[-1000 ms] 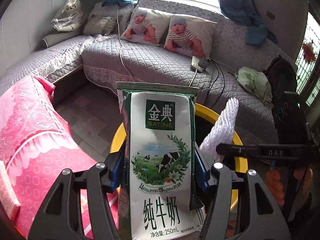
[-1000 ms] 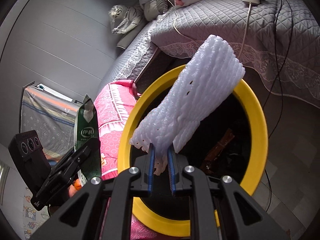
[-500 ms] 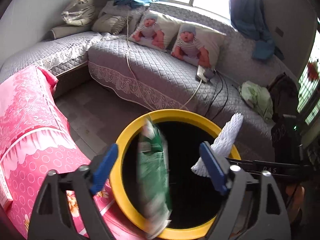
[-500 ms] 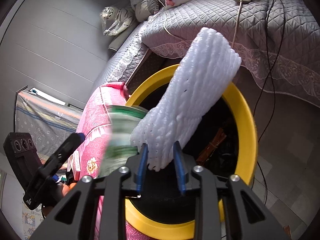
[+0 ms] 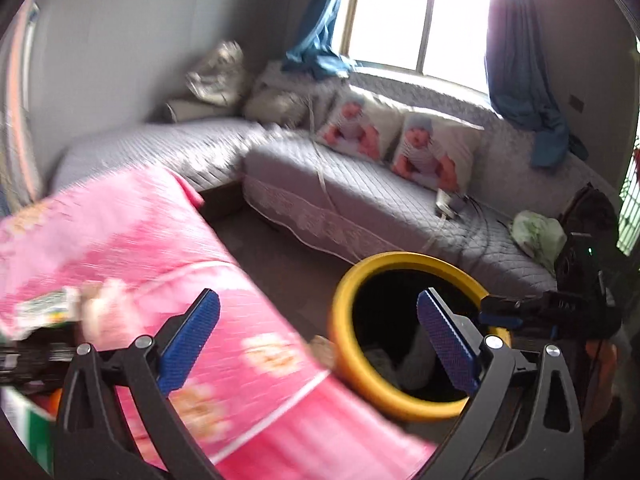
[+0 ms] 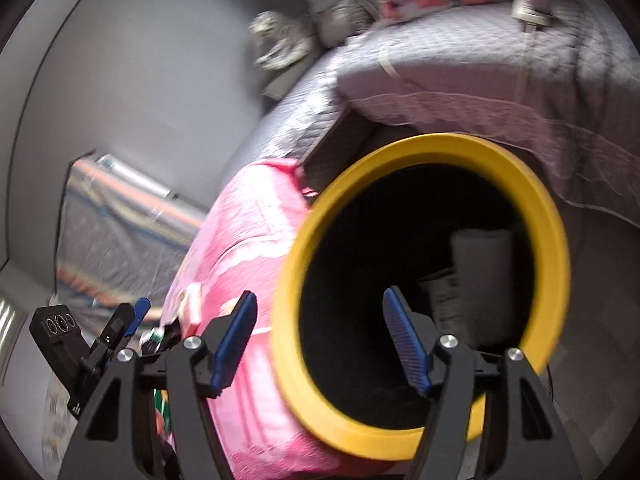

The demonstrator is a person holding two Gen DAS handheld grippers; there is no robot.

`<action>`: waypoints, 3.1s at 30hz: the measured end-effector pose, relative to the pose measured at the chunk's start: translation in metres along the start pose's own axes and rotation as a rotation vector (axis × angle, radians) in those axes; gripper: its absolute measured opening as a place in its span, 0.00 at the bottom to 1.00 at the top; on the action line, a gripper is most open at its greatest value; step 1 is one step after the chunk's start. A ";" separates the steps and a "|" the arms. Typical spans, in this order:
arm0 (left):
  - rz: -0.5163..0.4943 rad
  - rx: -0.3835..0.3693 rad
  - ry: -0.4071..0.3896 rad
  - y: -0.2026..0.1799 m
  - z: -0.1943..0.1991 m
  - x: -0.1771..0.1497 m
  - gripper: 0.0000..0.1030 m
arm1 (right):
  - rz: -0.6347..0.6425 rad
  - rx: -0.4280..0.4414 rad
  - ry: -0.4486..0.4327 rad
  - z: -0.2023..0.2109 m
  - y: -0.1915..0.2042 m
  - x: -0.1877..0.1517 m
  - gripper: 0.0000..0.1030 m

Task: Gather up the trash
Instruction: 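Return to the bed and grasp the white tissue pack with the left tool, then grasp the black plastic bag on the bed with the right tool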

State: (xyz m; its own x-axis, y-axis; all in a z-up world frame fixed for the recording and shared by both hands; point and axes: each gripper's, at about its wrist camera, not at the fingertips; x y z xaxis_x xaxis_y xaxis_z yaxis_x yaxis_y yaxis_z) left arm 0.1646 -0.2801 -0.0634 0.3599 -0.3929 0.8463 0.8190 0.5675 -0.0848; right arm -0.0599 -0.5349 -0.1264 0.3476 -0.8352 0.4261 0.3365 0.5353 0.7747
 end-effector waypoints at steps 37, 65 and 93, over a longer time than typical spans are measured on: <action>0.122 0.220 0.155 0.224 0.157 -0.148 0.92 | 0.391 0.205 0.361 -0.129 0.196 -0.085 0.70; 0.205 0.171 -0.075 0.180 0.255 -0.162 0.77 | 0.591 0.208 0.444 -0.154 0.239 -0.123 0.71; 0.381 0.246 -0.191 0.196 0.306 -0.195 0.77 | 1.162 -0.120 0.526 -0.313 0.340 -0.176 0.70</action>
State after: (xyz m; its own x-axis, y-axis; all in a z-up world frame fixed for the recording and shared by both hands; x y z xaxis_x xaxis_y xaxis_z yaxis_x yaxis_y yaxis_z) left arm 0.1182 0.1294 -0.0836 0.5065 0.0027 0.8623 0.5069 0.8080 -0.3003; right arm 0.2671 -0.1664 -0.0840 0.7823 0.2636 0.5644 -0.3289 0.9442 0.0148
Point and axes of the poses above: each gripper's, at about its wrist camera, not at the fingertips, and z roughly against the way its jaws point, y to its left, x to its top, and after that the axes turned 5 degrees about x, right-handed
